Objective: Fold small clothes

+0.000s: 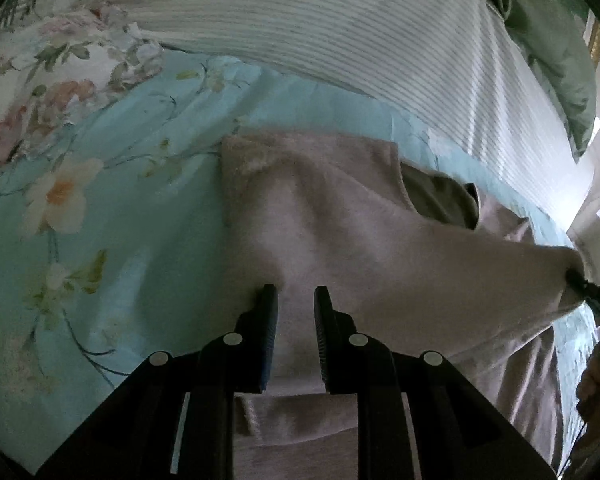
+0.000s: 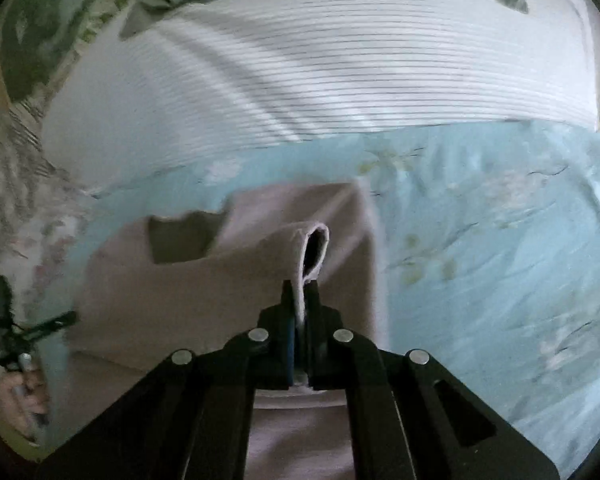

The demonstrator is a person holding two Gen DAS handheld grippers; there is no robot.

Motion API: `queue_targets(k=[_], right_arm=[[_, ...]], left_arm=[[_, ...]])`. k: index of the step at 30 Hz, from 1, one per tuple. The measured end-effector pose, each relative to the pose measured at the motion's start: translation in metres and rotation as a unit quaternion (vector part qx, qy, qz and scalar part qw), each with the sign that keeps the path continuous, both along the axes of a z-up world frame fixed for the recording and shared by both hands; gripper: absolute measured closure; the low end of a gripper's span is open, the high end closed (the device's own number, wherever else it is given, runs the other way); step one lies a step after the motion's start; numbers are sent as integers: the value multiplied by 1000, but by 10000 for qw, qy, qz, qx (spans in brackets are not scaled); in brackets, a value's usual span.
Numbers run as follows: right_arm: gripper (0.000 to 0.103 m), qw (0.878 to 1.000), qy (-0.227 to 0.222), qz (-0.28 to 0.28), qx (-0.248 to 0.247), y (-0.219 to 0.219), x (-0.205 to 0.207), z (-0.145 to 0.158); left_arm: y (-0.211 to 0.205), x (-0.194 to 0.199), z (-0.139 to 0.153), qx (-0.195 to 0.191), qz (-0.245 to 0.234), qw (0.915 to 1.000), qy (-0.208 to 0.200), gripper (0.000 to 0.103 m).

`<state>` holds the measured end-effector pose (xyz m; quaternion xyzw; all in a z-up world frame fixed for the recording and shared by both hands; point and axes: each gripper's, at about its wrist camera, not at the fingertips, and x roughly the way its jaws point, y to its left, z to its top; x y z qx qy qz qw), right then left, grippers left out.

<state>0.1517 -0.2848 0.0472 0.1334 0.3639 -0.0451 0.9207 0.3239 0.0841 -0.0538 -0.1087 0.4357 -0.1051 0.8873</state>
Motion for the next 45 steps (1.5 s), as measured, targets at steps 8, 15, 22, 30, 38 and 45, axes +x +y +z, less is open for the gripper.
queue_targets(k=[8,15,22,30,38,45], right_arm=[[96,9968,527,-558,-234,-11,-8,-33],[89,9992,208,285,169,20,6,-22],[89,9963,831,-152,173,-5,-2,-55],[50,9977,431,-99,507,-20,-77,-22],[49,9944,735,144,746,-3,-150,-38],[46,9883,946,374,1138,-6,-212,-53]], left_arm=[[-16,3,-22,232,-212,9994,145,85],[-14,1,-23,196,-162,9995,161,85],[-7,-18,-19,225,-254,9992,208,85],[16,-97,-3,147,-82,9997,154,58],[28,-180,-16,-112,-115,9985,515,50],[37,-248,-32,-312,-249,9969,674,37]])
